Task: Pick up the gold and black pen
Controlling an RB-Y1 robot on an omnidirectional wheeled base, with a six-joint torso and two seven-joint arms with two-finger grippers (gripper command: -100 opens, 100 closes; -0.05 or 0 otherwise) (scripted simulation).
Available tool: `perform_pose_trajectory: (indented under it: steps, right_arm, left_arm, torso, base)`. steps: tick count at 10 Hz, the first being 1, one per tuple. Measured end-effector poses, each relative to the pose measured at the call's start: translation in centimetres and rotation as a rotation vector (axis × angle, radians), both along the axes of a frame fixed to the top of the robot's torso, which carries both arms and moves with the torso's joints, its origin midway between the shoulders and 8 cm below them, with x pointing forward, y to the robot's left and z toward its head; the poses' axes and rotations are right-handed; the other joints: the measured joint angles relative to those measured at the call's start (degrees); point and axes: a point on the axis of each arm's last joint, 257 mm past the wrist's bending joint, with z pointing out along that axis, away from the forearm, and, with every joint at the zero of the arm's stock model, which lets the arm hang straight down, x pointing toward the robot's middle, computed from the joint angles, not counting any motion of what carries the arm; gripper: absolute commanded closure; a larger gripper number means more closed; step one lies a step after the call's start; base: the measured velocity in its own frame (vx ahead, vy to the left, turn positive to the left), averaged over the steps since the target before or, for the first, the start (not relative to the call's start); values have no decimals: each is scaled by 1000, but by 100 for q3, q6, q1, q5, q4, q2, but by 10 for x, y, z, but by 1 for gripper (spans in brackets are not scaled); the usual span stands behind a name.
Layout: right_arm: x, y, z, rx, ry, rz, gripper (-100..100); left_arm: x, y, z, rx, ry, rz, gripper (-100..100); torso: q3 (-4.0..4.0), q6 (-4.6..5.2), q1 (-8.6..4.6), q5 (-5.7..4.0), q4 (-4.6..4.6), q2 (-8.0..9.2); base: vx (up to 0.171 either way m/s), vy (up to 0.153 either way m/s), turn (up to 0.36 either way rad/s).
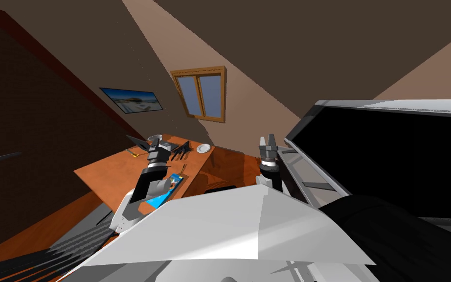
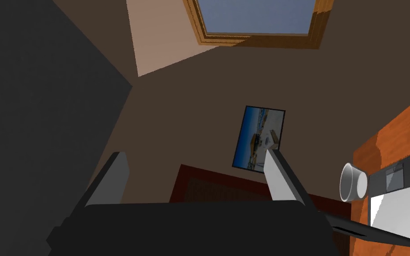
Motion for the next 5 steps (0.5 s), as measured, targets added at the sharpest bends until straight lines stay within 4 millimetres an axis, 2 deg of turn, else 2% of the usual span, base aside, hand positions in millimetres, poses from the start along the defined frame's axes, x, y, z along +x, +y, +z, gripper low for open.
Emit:
perform_pose_trajectory:
  steps: [4,5]
  right_arm:
    - [0,0,0,0,0,0,0]
    - [0,0,0,0,0,0,0]
  left_arm:
    - [18,34,-44,-81,121,45,-100]
    - [18,48,-50,-105,147,60,-100]
  torso:
    - [-1,0,-1,0,0,-2]
    - [-3,0,1,0,-1,-5]
  base:
    - [37,-19,-29]
    - [40,-11,-15]
